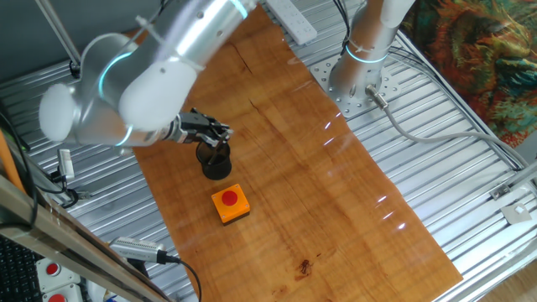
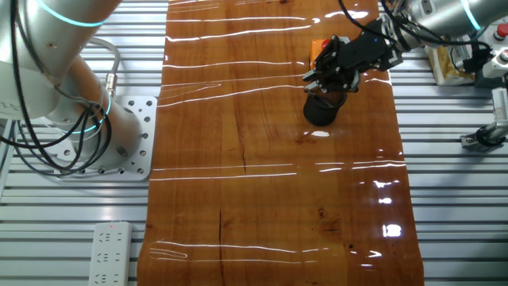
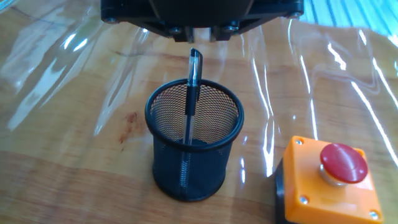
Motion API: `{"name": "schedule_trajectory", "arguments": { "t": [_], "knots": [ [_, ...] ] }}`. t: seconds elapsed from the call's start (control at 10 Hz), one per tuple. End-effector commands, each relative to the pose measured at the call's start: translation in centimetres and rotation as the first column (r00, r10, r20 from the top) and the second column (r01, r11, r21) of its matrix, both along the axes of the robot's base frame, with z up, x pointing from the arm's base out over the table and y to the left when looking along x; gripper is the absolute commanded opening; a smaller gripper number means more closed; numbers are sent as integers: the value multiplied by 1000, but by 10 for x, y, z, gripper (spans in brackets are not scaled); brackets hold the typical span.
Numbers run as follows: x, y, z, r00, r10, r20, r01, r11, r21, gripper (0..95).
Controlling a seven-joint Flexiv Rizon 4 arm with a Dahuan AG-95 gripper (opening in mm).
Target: Put the pen into the pen holder
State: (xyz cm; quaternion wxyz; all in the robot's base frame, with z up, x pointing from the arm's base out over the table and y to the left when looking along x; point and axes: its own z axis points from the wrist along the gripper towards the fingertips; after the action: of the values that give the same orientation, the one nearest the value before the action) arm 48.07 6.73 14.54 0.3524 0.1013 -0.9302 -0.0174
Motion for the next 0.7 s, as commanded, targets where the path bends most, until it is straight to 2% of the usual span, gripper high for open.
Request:
{"name": "schedule_trajectory", "arguments": {
  "t": [0.1,0.3,0.5,0.7],
  "knots": [
    [8,4,10,980,-44,196,52,998,-36,0],
    [21,8,19,965,-54,258,65,997,-35,0],
    [30,12,25,953,-58,296,70,997,-31,0],
    [38,14,30,916,-67,396,80,997,-16,0]
  ]
}}
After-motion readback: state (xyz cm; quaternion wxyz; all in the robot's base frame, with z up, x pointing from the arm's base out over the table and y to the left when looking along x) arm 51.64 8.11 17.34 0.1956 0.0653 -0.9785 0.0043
